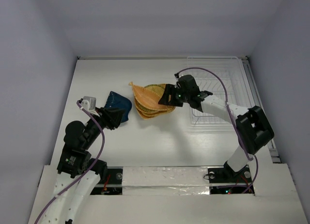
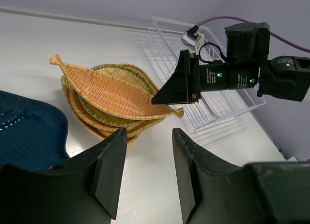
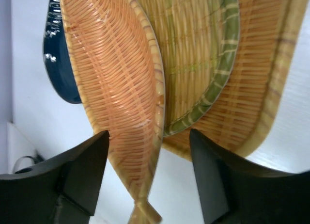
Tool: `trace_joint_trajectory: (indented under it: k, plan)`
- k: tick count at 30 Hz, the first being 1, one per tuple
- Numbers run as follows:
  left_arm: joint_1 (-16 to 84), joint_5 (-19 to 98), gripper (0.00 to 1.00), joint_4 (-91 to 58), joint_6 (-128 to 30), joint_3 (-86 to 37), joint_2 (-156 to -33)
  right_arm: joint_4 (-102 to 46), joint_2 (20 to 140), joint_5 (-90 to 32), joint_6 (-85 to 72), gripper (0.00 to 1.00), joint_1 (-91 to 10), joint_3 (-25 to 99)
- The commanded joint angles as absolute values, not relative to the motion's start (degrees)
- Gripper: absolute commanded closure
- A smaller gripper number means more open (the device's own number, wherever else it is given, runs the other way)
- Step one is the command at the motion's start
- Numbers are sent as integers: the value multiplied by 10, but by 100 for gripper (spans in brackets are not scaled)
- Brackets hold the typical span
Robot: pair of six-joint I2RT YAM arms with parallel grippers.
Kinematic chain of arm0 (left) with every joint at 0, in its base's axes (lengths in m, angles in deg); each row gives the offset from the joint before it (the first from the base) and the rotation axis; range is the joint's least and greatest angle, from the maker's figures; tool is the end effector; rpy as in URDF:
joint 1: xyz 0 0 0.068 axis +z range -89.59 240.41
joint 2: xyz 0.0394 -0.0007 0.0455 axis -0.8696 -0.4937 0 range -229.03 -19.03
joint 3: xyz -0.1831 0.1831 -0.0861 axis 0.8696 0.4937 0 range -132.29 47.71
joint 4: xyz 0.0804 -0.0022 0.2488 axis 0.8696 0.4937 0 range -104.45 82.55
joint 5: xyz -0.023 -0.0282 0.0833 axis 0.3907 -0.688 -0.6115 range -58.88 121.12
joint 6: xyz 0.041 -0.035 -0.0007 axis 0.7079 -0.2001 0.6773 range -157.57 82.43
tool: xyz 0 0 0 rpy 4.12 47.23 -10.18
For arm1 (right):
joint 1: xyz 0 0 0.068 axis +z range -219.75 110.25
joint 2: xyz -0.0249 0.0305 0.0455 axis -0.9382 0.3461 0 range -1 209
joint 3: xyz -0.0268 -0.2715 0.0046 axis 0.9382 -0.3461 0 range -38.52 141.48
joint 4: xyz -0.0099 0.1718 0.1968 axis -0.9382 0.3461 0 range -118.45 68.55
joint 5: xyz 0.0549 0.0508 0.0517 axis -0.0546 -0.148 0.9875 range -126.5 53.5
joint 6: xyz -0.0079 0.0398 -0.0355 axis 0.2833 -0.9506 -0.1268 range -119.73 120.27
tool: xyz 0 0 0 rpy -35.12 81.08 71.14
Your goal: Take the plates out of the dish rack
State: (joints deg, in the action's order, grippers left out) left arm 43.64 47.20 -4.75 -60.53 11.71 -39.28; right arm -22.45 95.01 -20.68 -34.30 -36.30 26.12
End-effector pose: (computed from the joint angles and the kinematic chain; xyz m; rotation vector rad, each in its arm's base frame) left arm 0.0923 -0.0381 0.3406 0.1542 1.5086 -0.7649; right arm 0.3068 0.2142 0.2342 -0.1393 2.3641 0.9255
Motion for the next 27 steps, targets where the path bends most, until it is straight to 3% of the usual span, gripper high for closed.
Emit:
trace_joint_trajectory:
  k: [1, 4, 8, 12, 14, 15, 16, 17, 22, 24, 25, 27]
  plan:
    - [439, 478, 60, -74, -600, 119, -396, -231, 915, -267, -332, 24, -359, 267]
    - [439, 483, 47, -76, -601, 119, -397, -226, 888, -321, -318, 1, -359, 273]
    - [444, 483, 28, -76, -601, 119, -400, -221, 831, -399, -296, 0, -359, 277]
    - [449, 483, 21, -74, -601, 117, -404, -238, 733, -431, -277, 0, -359, 254]
    - [449, 487, 17, -75, -602, 116, -407, -239, 685, -434, -268, 19, -359, 243]
    - [449, 491, 14, -76, -602, 115, -407, -246, 629, -434, -265, 42, -359, 224]
    - [449, 491, 12, -76, -602, 114, -407, -253, 592, -439, -265, 99, -359, 209]
    - [449, 486, 10, -73, -600, 112, -408, -262, 554, -439, -263, 100, -359, 192]
    - [449, 476, 8, -72, -599, 87, -414, -227, 317, -507, -232, 100, -359, 154]
    - [449, 476, 8, -72, -601, 68, -419, -201, 272, -535, -224, 84, -359, 154]
    - [449, 476, 8, -72, -599, 40, -421, -196, 240, -558, -221, 61, -359, 152]
    - [449, 472, 8, -65, -595, 0, -429, -178, 216, -585, -228, 34, -359, 149]
